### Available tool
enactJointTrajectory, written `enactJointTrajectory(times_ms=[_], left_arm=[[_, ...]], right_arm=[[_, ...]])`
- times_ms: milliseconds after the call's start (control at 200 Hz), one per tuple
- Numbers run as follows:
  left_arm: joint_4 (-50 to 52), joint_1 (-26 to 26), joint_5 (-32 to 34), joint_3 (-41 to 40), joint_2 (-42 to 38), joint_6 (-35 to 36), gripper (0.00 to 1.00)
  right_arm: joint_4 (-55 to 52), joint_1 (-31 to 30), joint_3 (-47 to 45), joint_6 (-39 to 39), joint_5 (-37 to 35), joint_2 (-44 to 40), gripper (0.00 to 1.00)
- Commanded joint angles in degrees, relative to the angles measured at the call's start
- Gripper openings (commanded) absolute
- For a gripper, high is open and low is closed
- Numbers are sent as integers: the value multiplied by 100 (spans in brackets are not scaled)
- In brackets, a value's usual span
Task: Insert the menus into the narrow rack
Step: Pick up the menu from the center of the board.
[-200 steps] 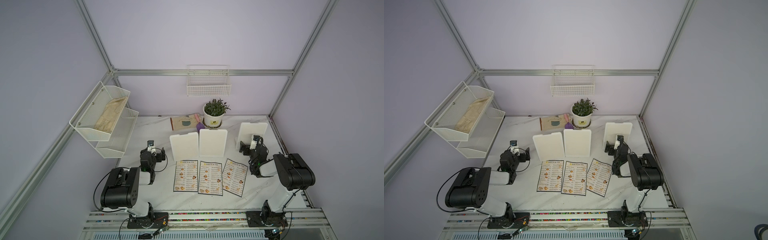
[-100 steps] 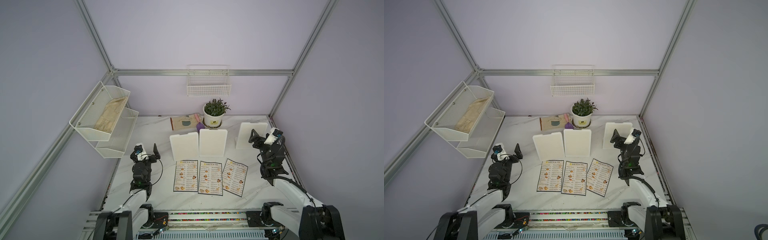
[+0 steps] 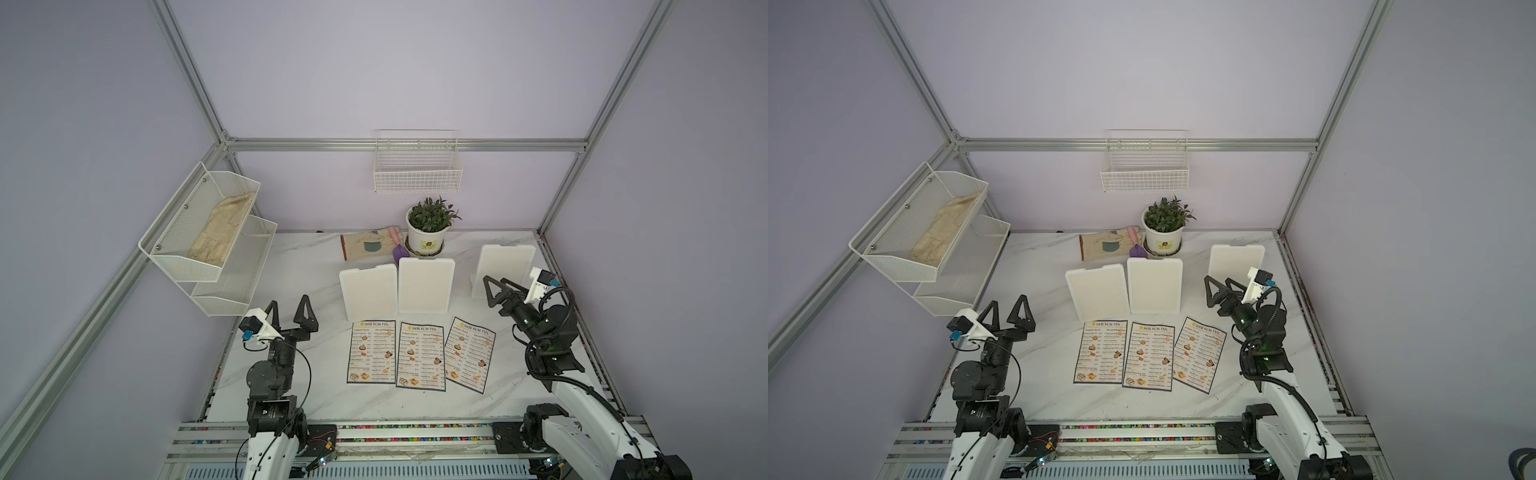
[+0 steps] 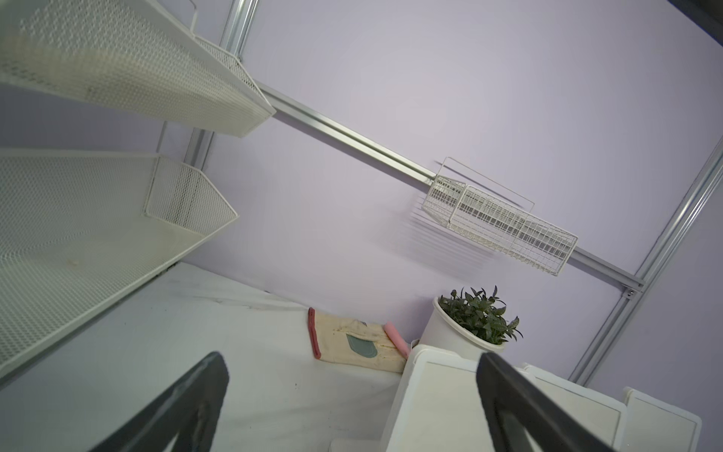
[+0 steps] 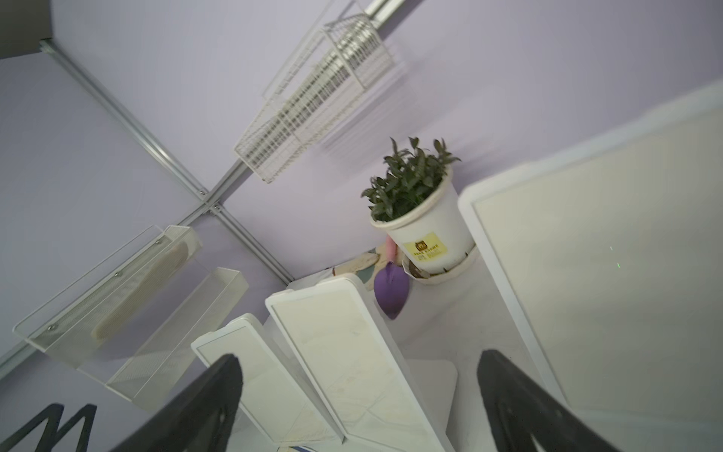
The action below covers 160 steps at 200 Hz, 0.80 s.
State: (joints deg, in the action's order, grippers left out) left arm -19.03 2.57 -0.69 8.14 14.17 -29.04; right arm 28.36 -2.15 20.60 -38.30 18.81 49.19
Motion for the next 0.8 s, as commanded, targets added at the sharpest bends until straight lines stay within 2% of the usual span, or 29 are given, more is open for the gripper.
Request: enactJointTrajectory(times_ms=[0,225,355,425,465,520,580,645,685,740,765,795], left_arm=[[1144,0,-22,129,-26,-553,100],[2523,-1,165,946,867,-1067,100],[2327,2,-124,1043,1460,-1205,100],[2137,3,-402,1044,1680,-1282,100],[2140,11,-497,1083,1771,-1289,100],[2562,7,-272,1277,1900,-1373,100],[2968,14,-21,1446,2027,-1311,100],[3118,8,-163,1479,2155,-1107,100],[3335,12,-260,1561,2251,-1042,100],[3550,7,-418,1641,2353,-960,100],[3616,7,-427,1641,2369,-954,100],[3654,9,-423,1621,2388,-991,100]], right_arm=[[-859,-4,398,-259,-650,99,97],[-1380,-150,1000,112,-7,872,97],[-1957,-400,1279,-63,-192,896,97],[-2126,-490,1342,-195,-33,912,97],[-1891,-505,1201,-435,162,888,97],[-720,-503,675,-844,627,798,97],[326,-505,100,-1271,776,629,97],[673,-503,-265,-1392,663,282,97],[442,-503,-238,-1221,703,98,97],[-550,-502,99,-832,688,-41,97],[-865,-508,243,-663,654,-62,91],[-1140,-527,348,-496,610,-59,90]])
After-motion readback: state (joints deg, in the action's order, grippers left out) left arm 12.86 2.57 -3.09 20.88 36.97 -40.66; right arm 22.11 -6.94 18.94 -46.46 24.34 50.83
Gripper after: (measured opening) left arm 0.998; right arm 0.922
